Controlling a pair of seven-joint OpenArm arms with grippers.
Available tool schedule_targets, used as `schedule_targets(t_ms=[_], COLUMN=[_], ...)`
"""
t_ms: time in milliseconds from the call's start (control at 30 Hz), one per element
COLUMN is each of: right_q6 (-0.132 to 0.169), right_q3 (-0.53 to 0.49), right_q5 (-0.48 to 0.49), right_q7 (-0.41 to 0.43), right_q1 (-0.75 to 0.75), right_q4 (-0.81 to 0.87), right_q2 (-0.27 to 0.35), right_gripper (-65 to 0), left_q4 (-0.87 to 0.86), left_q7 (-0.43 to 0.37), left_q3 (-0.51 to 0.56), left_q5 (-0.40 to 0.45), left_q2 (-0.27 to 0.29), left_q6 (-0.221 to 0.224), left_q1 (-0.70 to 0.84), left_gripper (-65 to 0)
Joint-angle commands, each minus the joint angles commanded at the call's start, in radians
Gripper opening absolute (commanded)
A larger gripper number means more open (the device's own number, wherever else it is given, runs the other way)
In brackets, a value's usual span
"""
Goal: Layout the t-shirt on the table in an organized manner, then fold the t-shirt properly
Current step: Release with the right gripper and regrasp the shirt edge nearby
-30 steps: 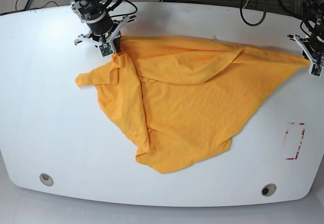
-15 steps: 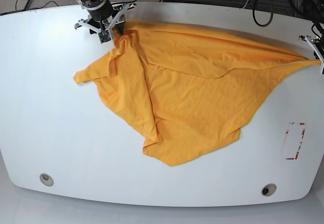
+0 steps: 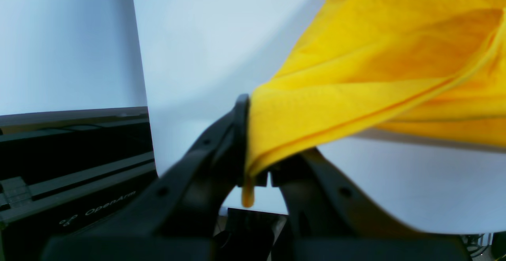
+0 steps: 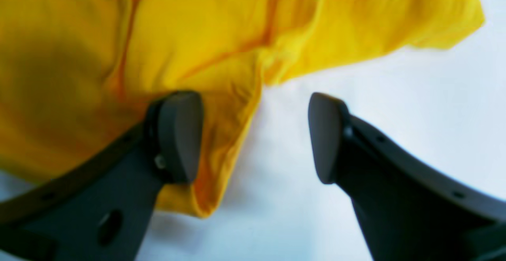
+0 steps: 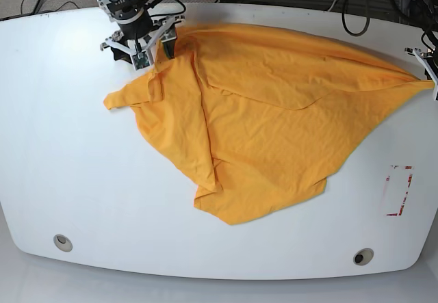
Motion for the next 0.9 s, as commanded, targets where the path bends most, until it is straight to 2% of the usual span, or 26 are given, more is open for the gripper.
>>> schedule_targets(t_ms=[133, 233, 467, 567, 733, 900], right_q6=[0.000, 0.000, 0.000, 0.000, 0.006, 0.008], right_q3=[0.002, 0.002, 0.017, 0.017, 0.017, 0.017], right_q5=[-0.003, -0.006, -0.002, 0.000, 0.000, 0.002], right_q7=[-0.012, -0.054, -0.140, -0.147, -0.147, -0.147], right_q1=[0.092, 0.167, 0.327, 0.397, 0.537, 0.637], right_q4=[-0.012, -0.015, -0.086, -0.166, -0.344, -0.489], right_q2=[0.000, 0.003, 0.069, 0.095, 0.138, 0.147], right_gripper=[-25.0, -24.9, -24.9, -24.9, -25.4, -25.4], left_q4=[0.002, 0.002, -0.002, -0.002, -0.002, -0.002], left_q7=[-0.002, -0.002, -0.029, -0.057, -0.058, -0.058], left_q3=[0.005, 0.006, 0.008, 0.008, 0.008, 0.008], left_q5=[0.002, 0.002, 0.003, 0.003, 0.003, 0.005], left_q2=[0.000, 0.000, -0.002, -0.003, -0.003, -0.003], left_q6=[0.000, 0.000, 0.000, 0.000, 0.000, 0.000], left_q1=[-0.003, -0.005, -0.008, -0.006, -0.006, -0.006], left_gripper=[-65.0, -65.0, -65.0, -65.0, -65.0, -65.0])
